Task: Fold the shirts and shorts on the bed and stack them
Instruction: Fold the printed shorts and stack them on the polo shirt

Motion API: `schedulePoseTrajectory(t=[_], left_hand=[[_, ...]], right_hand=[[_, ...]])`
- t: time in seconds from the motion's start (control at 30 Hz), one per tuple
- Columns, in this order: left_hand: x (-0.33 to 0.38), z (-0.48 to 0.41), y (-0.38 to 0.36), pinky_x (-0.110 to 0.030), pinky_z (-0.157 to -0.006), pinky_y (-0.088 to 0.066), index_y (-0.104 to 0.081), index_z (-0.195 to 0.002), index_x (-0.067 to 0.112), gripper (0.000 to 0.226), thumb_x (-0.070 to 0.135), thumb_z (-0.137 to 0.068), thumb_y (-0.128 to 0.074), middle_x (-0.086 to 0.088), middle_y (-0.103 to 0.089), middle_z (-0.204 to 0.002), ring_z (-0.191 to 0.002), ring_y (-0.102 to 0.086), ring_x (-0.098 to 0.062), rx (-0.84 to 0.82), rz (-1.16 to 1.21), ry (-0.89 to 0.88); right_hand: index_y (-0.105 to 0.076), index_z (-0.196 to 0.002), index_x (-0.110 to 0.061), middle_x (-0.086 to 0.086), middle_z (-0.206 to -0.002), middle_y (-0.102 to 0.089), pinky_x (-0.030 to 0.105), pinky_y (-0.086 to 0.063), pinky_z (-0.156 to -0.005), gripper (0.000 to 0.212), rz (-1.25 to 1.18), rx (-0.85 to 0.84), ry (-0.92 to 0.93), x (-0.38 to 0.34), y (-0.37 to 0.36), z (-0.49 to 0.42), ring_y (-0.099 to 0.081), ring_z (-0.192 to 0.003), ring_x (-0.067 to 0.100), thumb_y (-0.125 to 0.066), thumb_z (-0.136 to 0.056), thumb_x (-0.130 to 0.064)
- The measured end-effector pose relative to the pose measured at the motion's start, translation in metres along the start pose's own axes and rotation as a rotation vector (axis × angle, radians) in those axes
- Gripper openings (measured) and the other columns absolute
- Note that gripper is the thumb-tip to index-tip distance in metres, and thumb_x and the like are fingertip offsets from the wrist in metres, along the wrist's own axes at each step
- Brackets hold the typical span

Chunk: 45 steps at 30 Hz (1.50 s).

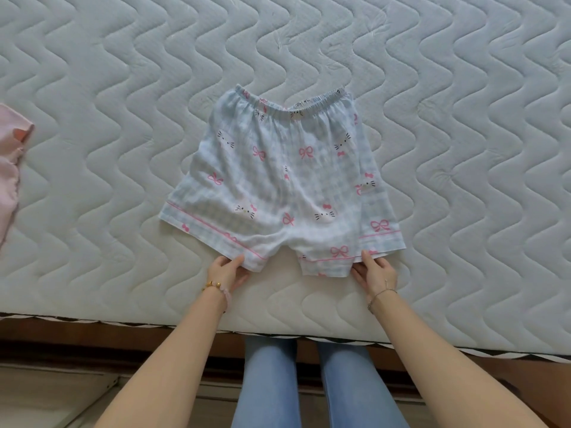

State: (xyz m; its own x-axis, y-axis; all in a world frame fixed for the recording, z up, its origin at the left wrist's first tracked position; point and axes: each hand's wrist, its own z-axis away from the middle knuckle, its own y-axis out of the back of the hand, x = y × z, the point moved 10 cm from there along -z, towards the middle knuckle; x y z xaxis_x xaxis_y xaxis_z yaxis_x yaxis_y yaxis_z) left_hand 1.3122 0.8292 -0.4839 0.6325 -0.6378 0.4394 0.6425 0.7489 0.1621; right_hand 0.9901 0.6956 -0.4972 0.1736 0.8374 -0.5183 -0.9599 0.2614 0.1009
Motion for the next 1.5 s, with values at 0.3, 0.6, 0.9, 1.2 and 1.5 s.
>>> schedulePoseTrajectory(t=[0.3,0.6,0.9,1.2,1.5], left_hand=[[0.141,0.001,0.051,-0.032,-0.084,-0.044,-0.057,-0.107,0.004,0.023,0.013,-0.086,-0.06,-0.008,-0.06,-0.099,-0.088,-0.056,-0.022,0.32,-0.579,-0.476],[0.292,-0.051,-0.051,-0.034,-0.092,-0.039,-0.054,-0.12,0.002,0.039,0.014,-0.085,-0.063,-0.017,-0.055,-0.123,-0.111,-0.053,-0.029,-0.013,-0.969,-0.799],[0.364,-0.104,-0.143,-0.04,-0.102,-0.038,-0.04,-0.138,0.013,0.06,0.023,-0.084,-0.066,-0.02,-0.047,-0.13,-0.121,-0.046,-0.031,-0.215,-1.084,-0.889],[0.374,-0.123,-0.176,-0.026,-0.06,-0.04,-0.059,-0.084,0.018,0.015,0.023,-0.077,-0.072,0.002,-0.053,-0.077,-0.073,-0.05,-0.017,-0.294,-0.892,-0.823],[0.393,-0.136,-0.175,-0.029,-0.075,-0.042,-0.054,-0.118,0.013,0.038,0.026,-0.085,-0.066,-0.006,-0.056,-0.1,-0.09,-0.053,-0.019,-0.241,-0.862,-0.762]], right_hand=[[-0.048,-0.122,0.002,0.024,-0.121,-0.051,0.041,-0.035,-0.097,0.052,0.602,0.491,0.549,-0.107,0.017,0.039,-0.047,-0.111,0.038,-0.069,-0.078,-0.014],[-0.059,-0.117,-0.006,0.014,-0.119,-0.059,0.037,-0.04,-0.098,0.039,0.823,0.107,0.706,-0.176,-0.145,0.016,-0.053,-0.114,0.028,-0.07,-0.08,-0.014],[-0.045,-0.136,-0.012,0.015,-0.134,-0.048,0.033,-0.026,-0.106,0.06,0.907,0.16,0.727,-0.252,-0.232,-0.054,-0.041,-0.126,0.031,-0.068,-0.082,-0.023],[-0.063,-0.088,-0.029,0.003,-0.095,-0.067,0.039,-0.044,-0.084,0.013,0.872,0.249,0.625,-0.273,-0.245,-0.088,-0.058,-0.1,0.029,-0.066,-0.077,-0.036],[-0.054,-0.12,-0.007,0.012,-0.117,-0.058,0.034,-0.036,-0.097,0.048,0.66,0.239,0.747,-0.256,-0.233,-0.059,-0.05,-0.112,0.029,-0.071,-0.078,-0.021]])
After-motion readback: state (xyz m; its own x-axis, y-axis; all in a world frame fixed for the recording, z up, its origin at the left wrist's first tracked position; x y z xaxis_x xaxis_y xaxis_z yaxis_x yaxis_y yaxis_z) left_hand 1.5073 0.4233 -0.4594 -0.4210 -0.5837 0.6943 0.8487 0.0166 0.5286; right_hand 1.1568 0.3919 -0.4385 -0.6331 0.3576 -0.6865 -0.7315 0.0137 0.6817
